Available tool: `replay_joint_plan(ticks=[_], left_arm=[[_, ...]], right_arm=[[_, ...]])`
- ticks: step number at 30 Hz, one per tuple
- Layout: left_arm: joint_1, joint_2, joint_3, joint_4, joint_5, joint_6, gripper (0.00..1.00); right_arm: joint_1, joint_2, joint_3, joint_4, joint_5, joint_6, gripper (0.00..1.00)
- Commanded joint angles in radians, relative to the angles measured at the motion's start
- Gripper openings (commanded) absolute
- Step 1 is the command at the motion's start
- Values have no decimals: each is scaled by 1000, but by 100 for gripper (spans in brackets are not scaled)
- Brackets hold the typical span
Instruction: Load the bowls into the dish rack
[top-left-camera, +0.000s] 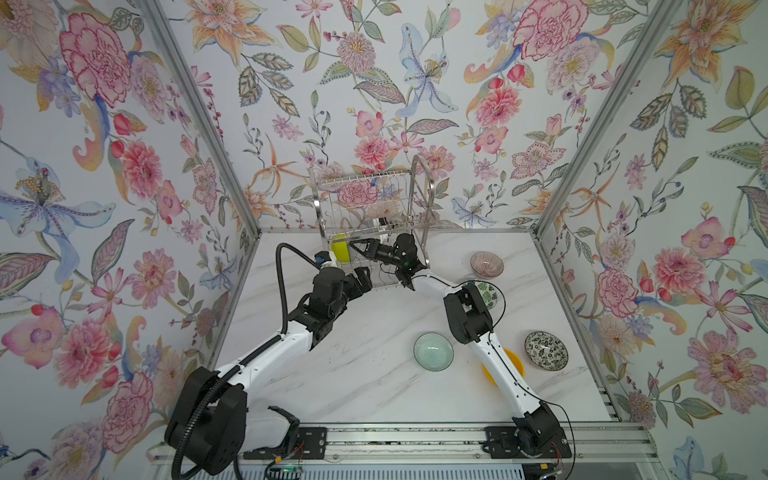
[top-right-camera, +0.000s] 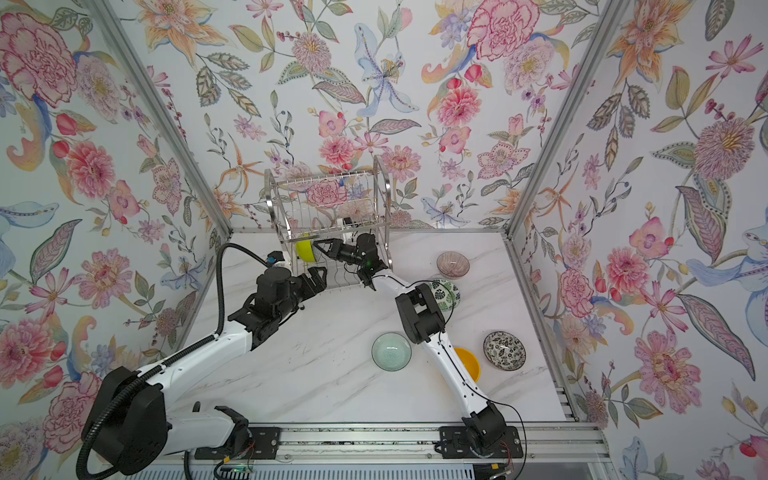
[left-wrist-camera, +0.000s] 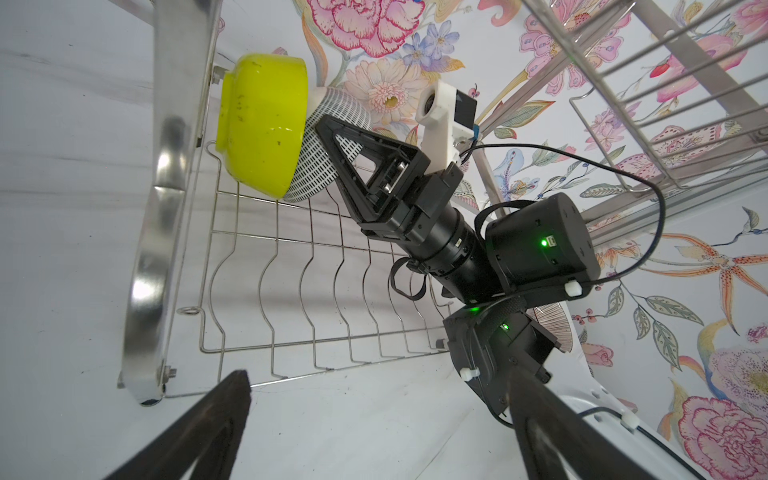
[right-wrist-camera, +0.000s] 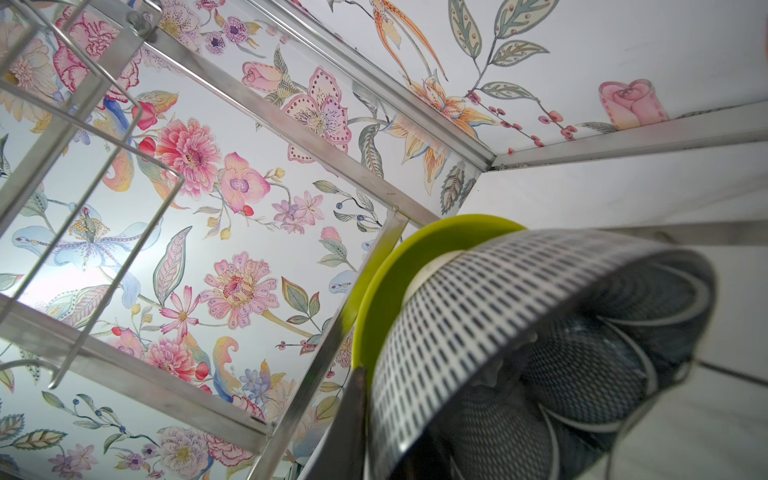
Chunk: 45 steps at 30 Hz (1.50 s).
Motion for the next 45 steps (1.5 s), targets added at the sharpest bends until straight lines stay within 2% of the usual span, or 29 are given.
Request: replay_joint_plan(ticks=[1, 5, 17, 30, 40, 45], left_arm=[[-7, -17, 11, -3, -12, 11, 99], [-7, -18, 7, -3, -10, 7, 99], [-7, -28, -4, -7, -13, 4, 99], [-7, -60, -30, -18, -31, 5, 99], [-7, -100, -72, -26, -49, 20, 99], [-7, -108, -93, -14, -48, 32, 99]], right_arm=[[2, 15, 26, 12, -11, -19, 18], [2, 5, 20, 5, -14, -27, 22], [-5, -53, -71, 57, -3, -26, 25], [-25, -232, -391, 230, 81, -60, 32], [-14, -386, -648, 287, 163, -174, 34], [-3, -432, -718, 295, 181, -209, 38]])
